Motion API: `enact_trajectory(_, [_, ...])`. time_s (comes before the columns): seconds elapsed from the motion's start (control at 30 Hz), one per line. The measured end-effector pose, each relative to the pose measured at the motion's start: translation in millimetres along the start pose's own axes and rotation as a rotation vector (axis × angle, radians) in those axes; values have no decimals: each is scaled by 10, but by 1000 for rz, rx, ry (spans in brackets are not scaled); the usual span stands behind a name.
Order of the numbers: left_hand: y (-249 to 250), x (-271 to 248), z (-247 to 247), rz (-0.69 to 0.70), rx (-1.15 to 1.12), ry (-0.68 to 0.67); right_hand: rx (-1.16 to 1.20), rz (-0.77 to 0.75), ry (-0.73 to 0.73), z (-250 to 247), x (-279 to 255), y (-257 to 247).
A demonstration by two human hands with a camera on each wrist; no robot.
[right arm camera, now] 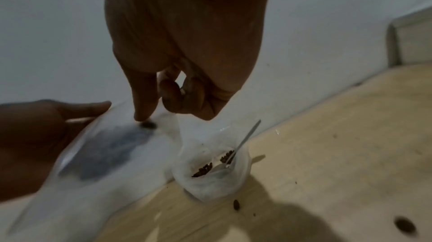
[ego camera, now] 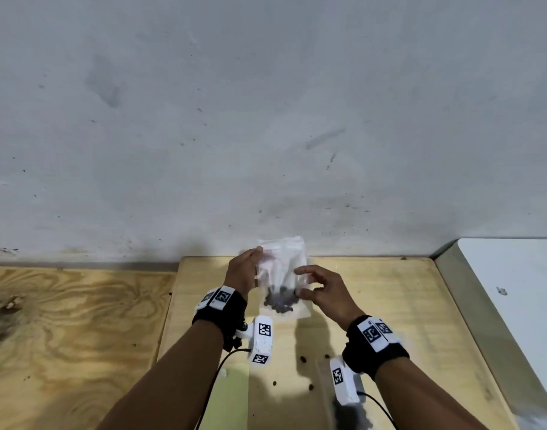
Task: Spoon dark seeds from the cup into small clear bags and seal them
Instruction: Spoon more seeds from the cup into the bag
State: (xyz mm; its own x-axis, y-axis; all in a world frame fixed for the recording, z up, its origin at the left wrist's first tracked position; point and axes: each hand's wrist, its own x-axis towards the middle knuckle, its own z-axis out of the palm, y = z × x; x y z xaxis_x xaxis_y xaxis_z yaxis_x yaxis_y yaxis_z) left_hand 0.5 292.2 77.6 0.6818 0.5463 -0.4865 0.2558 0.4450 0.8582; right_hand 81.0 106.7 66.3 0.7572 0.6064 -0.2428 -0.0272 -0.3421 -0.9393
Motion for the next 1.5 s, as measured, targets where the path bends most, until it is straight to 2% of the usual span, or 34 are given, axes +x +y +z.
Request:
enact_trajectory(0.1, [-115, -123, -42, 9, -41, -107, 87, 98, 155, -29, -111, 72])
enact_trajectory(0.2, [-258, -291, 23, 25, 80, -232, 99, 161, 227, -118, -270, 131])
enact_trajectory(0.33, [-569, -531, 232, -46, 305, -262, -30, 232, 102, -378, -589, 270])
enact_trajectory(0.43, [-874, -696, 417, -171, 439, -344, -163, 320, 4, -670, -851, 479])
enact_trajectory(0.57, [-1302, -981, 699, -324, 531, -462, -314, 448, -121, -1022, -1185, 886])
enact_trajectory(0.67, [-1598, -1196, 802, -383, 574, -502, -432, 489, -213, -1132, -1410, 1148])
enact_trajectory(0.73, [-1751, -1311, 847, -395, 598, -490, -486, 481, -238, -1142, -1542, 1291])
enact_trajectory(0.9, [-1984, -1446, 814, -391, 575, -304, -520, 417, -198, -986, -1705, 1475])
enact_trajectory(1.03, [-2060, -1479, 747, -368, 631, -228, -595, 381, -205, -854, -1723, 1511])
enact_trajectory(1.17, [-2052, -1474, 745, -336, 717, -197, -638, 369, -240, -808, -1731, 1518])
enact_trajectory(1.27, [-2007, -1442, 749, -262, 881, -171, -621, 377, -251, -871, -1716, 1513])
enact_trajectory(1.33, [-1954, -1439, 785, -165, 1019, -122, -578, 376, -168, -995, -1697, 1518])
enact_trajectory(1.5, [-1886, -1367, 1175, -1, 1054, -96, -579, 415, 161, -1508, -1627, 1618])
